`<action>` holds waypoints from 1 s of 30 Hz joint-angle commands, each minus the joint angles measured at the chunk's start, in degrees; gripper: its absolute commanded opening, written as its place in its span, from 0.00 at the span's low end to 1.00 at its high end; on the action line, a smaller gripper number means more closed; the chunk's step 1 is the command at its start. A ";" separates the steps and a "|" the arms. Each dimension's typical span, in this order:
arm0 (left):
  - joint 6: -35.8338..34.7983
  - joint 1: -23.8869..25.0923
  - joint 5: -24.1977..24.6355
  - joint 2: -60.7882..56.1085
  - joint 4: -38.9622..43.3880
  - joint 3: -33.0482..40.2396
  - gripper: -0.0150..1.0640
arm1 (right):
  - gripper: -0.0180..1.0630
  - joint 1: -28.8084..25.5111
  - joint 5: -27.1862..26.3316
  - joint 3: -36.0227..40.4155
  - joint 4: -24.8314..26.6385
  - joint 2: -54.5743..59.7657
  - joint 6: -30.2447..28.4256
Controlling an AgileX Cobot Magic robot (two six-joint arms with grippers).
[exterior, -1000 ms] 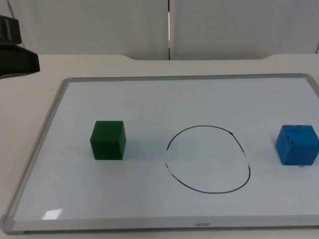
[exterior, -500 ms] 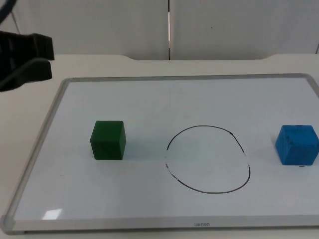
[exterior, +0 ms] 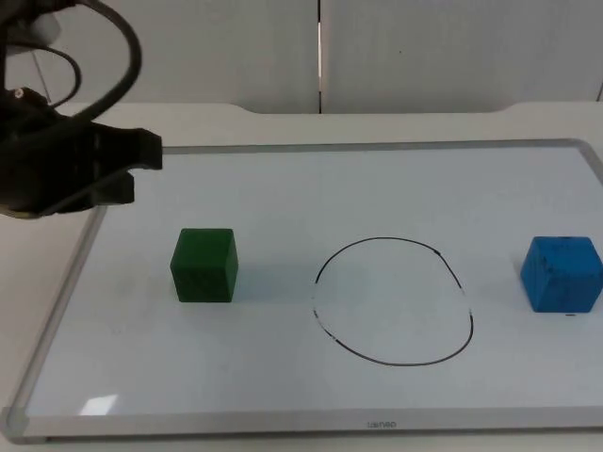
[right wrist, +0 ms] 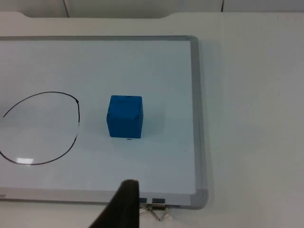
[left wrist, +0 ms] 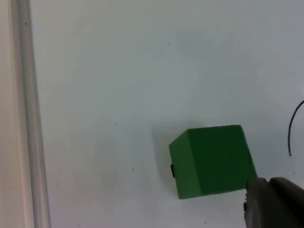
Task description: Push the two cubes into the marked area.
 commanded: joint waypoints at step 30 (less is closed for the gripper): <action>3.08 -0.13 -5.55 22.98 -0.11 -10.08 0.05 | 0.99 -0.25 -0.31 0.10 0.34 -0.20 0.02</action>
